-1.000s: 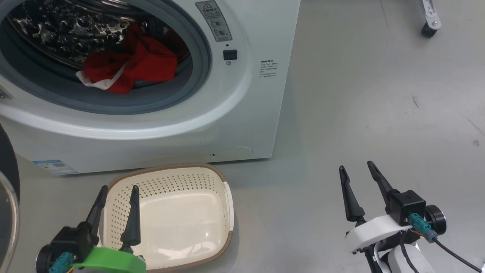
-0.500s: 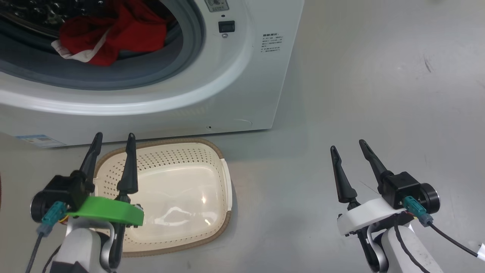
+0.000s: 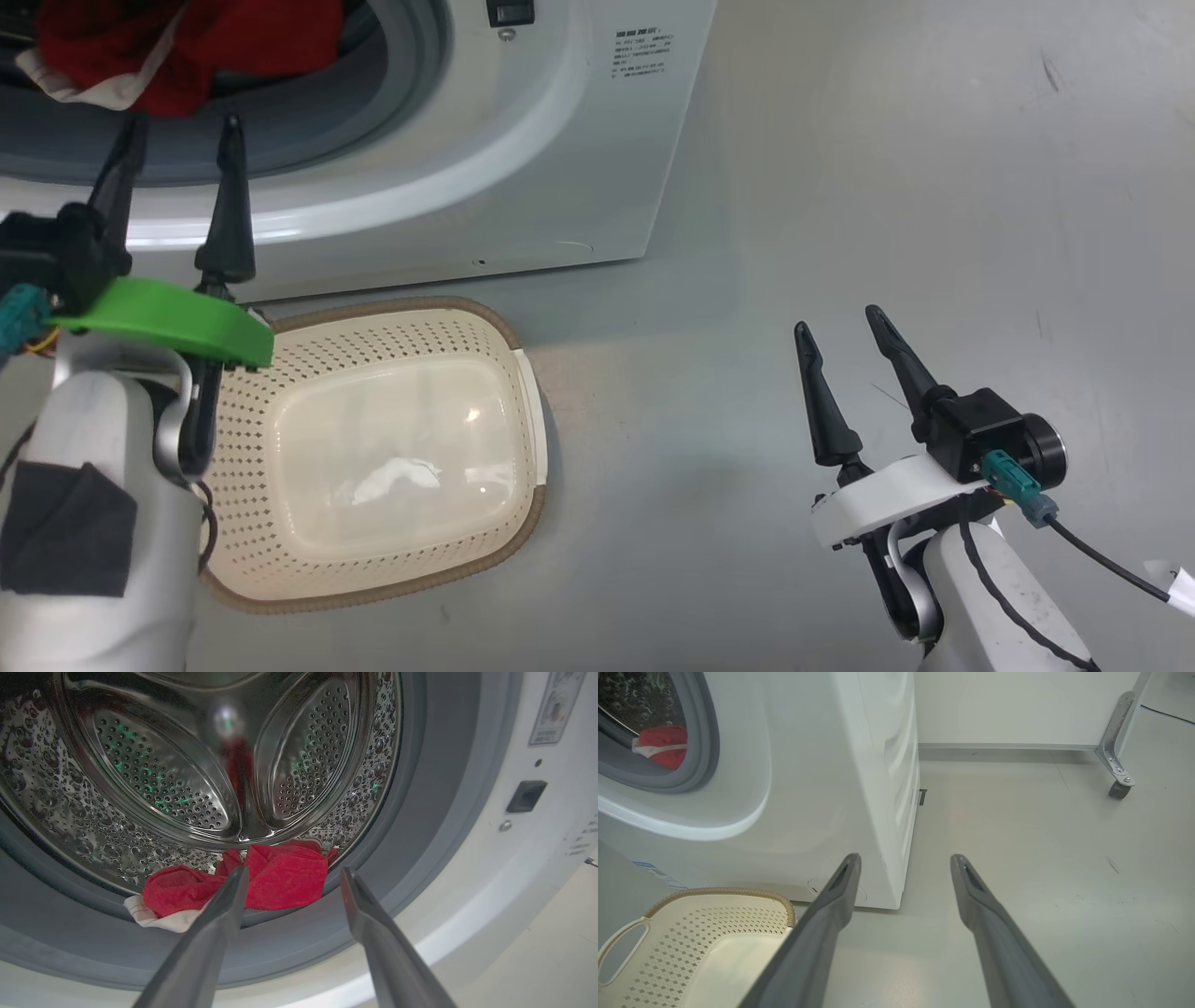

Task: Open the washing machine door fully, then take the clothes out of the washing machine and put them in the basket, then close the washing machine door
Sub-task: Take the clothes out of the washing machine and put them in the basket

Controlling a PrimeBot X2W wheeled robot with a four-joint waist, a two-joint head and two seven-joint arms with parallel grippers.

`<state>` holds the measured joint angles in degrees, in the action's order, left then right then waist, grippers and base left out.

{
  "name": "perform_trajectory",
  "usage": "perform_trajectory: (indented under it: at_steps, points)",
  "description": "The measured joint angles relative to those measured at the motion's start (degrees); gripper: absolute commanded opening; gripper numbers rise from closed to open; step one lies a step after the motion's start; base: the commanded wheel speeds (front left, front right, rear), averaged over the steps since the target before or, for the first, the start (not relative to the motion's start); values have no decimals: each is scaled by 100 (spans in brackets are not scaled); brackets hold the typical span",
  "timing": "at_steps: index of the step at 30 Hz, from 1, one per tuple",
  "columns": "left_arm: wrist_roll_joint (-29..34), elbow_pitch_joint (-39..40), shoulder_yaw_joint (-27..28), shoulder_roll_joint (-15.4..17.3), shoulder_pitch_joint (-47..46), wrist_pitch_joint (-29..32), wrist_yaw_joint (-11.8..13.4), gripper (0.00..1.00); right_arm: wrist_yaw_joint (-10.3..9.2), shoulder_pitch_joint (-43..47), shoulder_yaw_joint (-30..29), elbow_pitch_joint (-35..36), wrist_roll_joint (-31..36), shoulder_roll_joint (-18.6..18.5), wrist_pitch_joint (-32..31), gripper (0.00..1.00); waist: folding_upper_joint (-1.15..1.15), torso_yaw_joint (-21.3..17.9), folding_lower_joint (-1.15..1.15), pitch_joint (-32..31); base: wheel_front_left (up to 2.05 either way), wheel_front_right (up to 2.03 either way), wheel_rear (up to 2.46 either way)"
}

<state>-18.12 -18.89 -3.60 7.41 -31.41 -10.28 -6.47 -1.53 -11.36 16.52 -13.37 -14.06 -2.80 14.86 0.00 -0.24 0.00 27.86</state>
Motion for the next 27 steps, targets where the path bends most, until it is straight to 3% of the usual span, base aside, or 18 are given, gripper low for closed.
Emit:
perform_trajectory:
  at_steps: [27]
  points:
    - [-337,-1472,149,636,-2671,1817,-41,100,-119,-545,631,130,-349,-5,0,100,0,-625,0,1222,0,0,0]
